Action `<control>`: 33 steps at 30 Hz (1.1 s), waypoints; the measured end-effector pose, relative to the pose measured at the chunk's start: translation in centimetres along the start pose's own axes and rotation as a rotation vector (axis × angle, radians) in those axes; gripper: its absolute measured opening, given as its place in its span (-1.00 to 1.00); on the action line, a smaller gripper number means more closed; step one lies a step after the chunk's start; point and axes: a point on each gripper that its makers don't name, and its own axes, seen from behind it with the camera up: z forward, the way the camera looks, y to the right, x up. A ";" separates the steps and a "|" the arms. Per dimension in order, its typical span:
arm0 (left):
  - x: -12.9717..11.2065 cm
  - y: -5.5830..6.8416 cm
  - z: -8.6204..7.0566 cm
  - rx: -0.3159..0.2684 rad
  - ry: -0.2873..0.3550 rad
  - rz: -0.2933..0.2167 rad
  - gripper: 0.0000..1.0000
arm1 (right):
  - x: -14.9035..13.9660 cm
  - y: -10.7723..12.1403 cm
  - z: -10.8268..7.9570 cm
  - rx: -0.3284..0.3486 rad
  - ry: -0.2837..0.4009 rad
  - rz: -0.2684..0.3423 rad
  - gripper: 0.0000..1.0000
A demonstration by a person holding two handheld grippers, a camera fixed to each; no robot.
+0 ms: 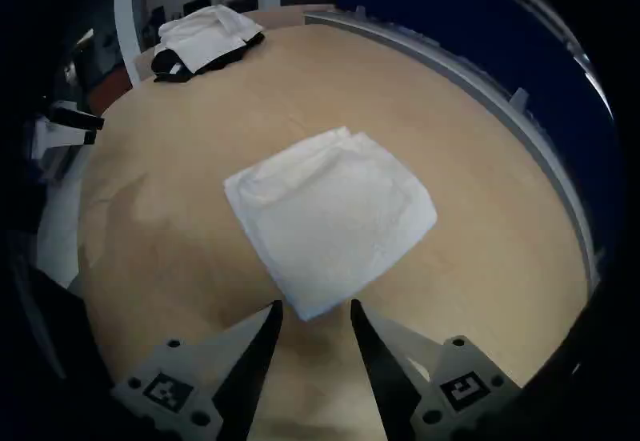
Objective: Fold towel
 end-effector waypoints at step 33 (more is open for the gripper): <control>-0.3 0.2 -0.6 -0.004 0.003 0.003 0.75 | 2.9 1.5 -1.7 -0.057 0.086 0.047 -0.90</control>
